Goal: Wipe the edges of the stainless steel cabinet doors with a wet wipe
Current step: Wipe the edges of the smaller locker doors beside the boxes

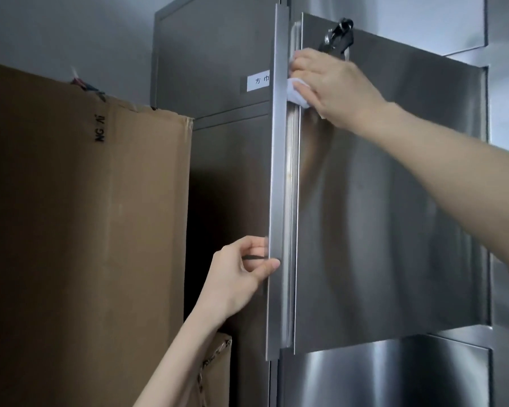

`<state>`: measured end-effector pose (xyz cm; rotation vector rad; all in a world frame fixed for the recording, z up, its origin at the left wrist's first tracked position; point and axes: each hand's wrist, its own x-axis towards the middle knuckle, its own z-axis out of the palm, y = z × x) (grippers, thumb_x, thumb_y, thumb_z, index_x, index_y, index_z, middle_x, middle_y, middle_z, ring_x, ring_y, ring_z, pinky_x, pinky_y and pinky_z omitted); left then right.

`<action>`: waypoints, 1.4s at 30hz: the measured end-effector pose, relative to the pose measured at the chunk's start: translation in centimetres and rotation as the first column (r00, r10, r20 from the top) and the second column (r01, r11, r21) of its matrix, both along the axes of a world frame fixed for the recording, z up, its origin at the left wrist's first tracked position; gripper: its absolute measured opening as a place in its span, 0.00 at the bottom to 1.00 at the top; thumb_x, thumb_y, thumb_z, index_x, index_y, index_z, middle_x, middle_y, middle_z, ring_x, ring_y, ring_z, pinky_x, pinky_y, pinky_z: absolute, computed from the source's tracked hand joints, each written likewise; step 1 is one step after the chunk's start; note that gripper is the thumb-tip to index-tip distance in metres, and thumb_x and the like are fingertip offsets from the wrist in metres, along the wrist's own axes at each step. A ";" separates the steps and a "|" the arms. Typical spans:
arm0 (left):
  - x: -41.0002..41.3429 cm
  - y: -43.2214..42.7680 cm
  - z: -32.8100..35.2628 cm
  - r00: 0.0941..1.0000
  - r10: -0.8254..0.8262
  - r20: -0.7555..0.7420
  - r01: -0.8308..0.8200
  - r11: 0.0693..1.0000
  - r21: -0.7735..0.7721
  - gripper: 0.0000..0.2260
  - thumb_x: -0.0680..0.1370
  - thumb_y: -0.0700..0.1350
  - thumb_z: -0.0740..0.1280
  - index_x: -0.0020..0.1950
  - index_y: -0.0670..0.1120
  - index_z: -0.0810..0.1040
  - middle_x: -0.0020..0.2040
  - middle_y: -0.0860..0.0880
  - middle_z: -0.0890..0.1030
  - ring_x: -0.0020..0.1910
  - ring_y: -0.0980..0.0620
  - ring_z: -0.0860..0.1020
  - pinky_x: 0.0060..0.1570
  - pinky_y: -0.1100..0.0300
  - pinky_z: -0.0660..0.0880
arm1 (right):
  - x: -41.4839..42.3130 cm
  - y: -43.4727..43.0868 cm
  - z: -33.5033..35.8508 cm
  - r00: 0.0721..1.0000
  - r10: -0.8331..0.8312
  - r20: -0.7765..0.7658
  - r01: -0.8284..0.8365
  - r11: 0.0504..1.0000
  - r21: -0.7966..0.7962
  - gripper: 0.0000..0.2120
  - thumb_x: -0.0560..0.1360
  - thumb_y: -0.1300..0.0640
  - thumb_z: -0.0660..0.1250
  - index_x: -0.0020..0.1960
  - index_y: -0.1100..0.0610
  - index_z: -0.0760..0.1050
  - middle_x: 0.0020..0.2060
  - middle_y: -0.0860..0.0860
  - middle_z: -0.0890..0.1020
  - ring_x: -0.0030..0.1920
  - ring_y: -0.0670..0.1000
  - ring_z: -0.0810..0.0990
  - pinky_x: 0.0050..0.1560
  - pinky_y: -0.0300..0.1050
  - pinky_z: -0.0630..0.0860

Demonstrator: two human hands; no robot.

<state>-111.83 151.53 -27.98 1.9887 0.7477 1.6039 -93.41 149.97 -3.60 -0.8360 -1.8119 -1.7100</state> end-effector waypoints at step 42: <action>2.3 7.0 -1.6 0.947 0.216 0.236 -0.176 0.968 -0.179 0.08 0.73 0.40 0.74 0.50 0.45 0.80 0.42 0.46 0.82 0.45 0.52 0.80 0.59 0.51 0.78 | 1.5 1.7 -36.8 0.791 0.338 -0.510 -0.533 0.790 -0.302 0.04 0.70 0.71 0.70 0.44 0.68 0.82 0.45 0.56 0.84 0.51 0.54 0.82 0.52 0.44 0.78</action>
